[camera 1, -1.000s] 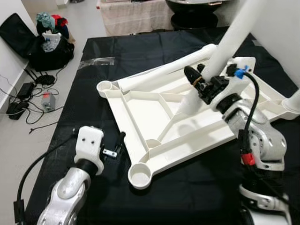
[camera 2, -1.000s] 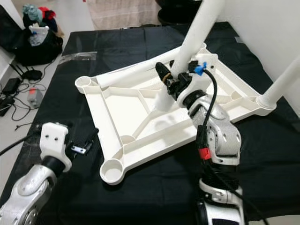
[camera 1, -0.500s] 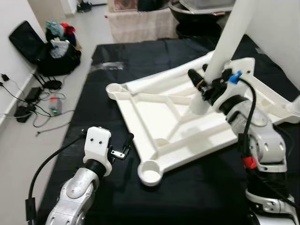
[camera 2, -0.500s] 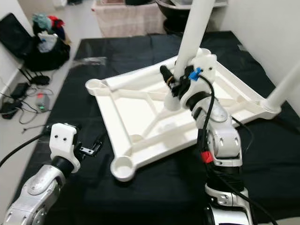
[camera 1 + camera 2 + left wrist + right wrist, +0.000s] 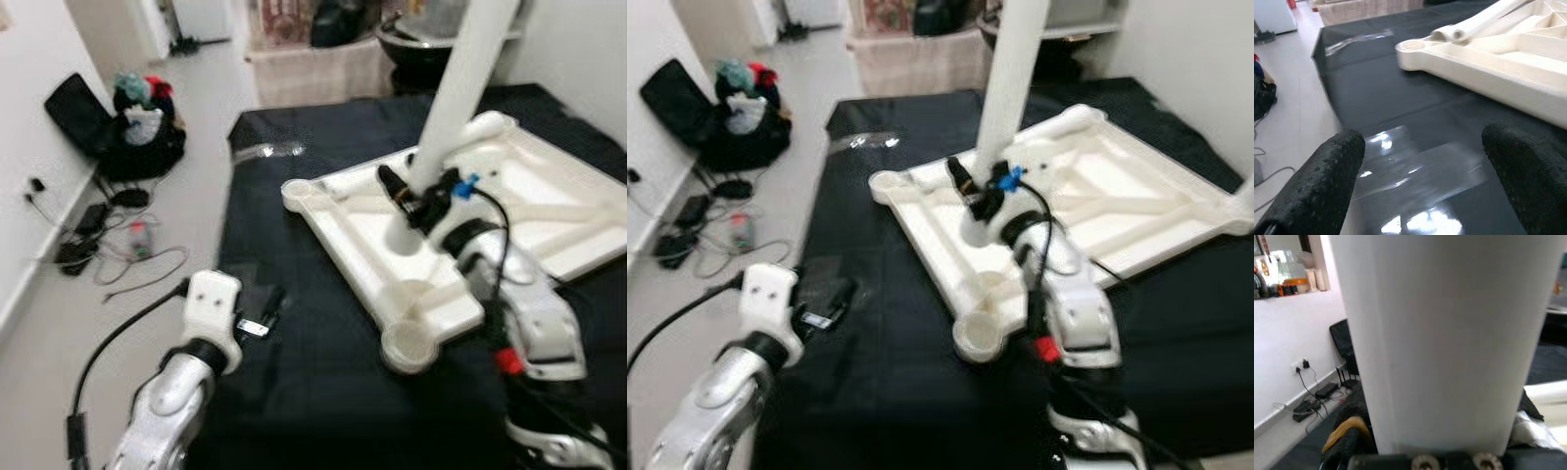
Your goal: Building children table
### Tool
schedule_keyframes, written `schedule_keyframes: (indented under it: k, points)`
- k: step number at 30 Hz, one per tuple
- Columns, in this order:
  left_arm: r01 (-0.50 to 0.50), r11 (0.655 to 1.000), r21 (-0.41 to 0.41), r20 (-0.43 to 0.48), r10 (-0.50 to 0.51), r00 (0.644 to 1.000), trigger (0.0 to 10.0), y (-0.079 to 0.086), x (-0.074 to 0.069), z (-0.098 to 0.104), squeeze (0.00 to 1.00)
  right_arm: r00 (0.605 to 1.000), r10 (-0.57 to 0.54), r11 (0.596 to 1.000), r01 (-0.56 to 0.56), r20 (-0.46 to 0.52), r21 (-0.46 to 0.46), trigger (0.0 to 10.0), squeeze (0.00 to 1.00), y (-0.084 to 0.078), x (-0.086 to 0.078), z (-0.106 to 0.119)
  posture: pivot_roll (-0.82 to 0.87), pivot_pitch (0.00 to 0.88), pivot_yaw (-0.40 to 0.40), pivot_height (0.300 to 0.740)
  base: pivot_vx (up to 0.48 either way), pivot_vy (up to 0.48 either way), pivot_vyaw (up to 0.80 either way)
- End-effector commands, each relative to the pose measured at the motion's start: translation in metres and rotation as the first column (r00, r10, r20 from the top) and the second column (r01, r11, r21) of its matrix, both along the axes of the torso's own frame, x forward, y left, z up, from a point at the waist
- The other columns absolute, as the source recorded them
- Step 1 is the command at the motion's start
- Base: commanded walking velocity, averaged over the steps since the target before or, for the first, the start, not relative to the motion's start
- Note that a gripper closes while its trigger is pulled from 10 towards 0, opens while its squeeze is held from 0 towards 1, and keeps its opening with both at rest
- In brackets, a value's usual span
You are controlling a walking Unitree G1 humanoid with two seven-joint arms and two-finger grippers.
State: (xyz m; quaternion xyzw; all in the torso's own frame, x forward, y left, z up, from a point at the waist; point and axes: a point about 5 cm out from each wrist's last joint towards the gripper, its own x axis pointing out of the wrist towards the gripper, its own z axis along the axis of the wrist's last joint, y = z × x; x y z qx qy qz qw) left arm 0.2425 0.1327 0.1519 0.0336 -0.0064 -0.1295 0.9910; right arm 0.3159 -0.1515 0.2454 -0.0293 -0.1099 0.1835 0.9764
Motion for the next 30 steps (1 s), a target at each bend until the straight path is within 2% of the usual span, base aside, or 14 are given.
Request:
schedule_keyframes:
  k: [1,13,19,23,30]
  points:
    - [-0.013,1.000,0.020,-0.011,0.013,1.000,10.0,0.004,-0.001,-0.003,0.00,0.999,0.033,0.999,-0.033,-0.010,-0.012,10.0,0.00,0.011,-0.002,-0.003,-0.04,0.096,0.015,0.740,0.000,0.000,-0.80]
    - [0.026,0.999,0.031,-0.029,-0.025,0.999,10.0,0.004,-0.004,-0.005,0.00,0.995,0.095,0.995,-0.095,-0.003,0.005,10.0,0.00,0.021,-0.004,0.001,-0.03,0.118,0.021,0.740,0.000,0.000,-0.80]
    - [0.001,1.000,0.018,-0.021,-0.001,1.000,10.0,0.006,-0.005,-0.004,0.00,0.984,0.177,0.984,-0.177,0.013,-0.012,10.0,0.00,0.031,-0.009,0.002,-0.03,0.129,0.020,0.740,0.000,0.000,-0.80]
    - [0.000,1.000,0.018,-0.020,0.000,1.000,10.0,0.005,-0.006,-0.004,0.00,0.980,0.196,0.980,-0.196,0.021,-0.013,10.0,0.00,0.036,-0.011,0.002,-0.03,0.131,0.020,0.740,0.000,0.000,0.00]
    - [0.015,0.999,0.043,-0.014,-0.014,1.000,10.0,0.003,-0.007,-0.005,0.00,0.972,0.234,0.972,-0.234,0.016,-0.022,10.0,0.00,0.044,-0.015,-0.001,-0.02,0.136,0.023,0.740,0.000,-0.444,0.00]
